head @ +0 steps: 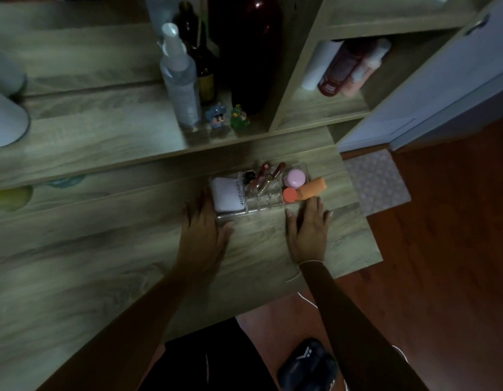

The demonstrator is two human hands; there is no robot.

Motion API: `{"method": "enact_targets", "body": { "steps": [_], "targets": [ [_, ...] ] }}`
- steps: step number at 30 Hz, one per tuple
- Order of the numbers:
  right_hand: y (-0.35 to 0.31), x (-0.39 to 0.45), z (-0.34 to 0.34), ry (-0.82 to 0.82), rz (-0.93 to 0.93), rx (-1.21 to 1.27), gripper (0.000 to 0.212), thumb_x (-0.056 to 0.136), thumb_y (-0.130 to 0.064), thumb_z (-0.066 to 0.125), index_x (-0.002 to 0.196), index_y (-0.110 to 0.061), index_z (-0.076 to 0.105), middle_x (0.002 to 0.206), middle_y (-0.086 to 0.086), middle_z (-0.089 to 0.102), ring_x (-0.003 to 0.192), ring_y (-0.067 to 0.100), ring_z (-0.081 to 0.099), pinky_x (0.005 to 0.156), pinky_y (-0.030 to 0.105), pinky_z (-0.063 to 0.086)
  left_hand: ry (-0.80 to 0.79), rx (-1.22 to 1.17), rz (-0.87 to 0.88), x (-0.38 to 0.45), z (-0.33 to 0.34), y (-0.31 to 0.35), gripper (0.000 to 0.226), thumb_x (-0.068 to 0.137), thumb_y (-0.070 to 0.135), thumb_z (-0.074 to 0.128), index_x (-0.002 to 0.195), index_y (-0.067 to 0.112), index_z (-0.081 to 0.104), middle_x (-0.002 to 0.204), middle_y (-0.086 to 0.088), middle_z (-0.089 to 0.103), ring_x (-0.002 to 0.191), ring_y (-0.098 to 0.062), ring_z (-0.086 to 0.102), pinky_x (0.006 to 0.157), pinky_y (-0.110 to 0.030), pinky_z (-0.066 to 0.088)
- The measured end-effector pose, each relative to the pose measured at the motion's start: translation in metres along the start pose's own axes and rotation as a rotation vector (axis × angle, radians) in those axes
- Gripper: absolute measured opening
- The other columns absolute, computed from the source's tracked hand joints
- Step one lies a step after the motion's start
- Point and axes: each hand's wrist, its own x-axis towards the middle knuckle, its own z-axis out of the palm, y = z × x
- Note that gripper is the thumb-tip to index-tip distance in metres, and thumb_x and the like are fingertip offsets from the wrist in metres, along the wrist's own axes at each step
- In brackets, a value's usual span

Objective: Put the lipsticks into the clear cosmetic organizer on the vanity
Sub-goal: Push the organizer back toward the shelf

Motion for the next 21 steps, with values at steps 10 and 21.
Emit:
{"method": "enact_targets", "body": {
  "steps": [10, 21],
  "targets": [
    [0.023, 0.023, -0.010, -0.019, 0.010, -0.011, 0.069, 0.096, -0.047, 0.035, 0.147, -0.002, 0.021, 0.152, 0.023, 0.033, 0.144, 0.035, 0.025, 0.120, 0.054, 0.013, -0.019, 0.020, 0.019, 0.022, 0.013, 0.021, 0.081, 0.090, 0.054, 0.041, 0.147, 0.011, 0.003, 0.157, -0.013, 0.015, 0.142, -0.033, 0.018, 0.119, -0.051, 0.004],
    [0.027, 0.018, -0.009, 0.014, 0.024, 0.023, 0.065, 0.099, -0.042, 0.034, 0.149, -0.008, 0.012, 0.154, 0.018, 0.030, 0.145, 0.031, 0.022, 0.120, 0.053, 0.009, -0.048, 0.110, 0.040, 0.001, 0.019, 0.038, 0.075, 0.094, 0.045, 0.037, 0.146, 0.000, 0.008, 0.155, -0.022, 0.019, 0.142, -0.035, 0.022, 0.117, -0.052, 0.007]
  ]
}}
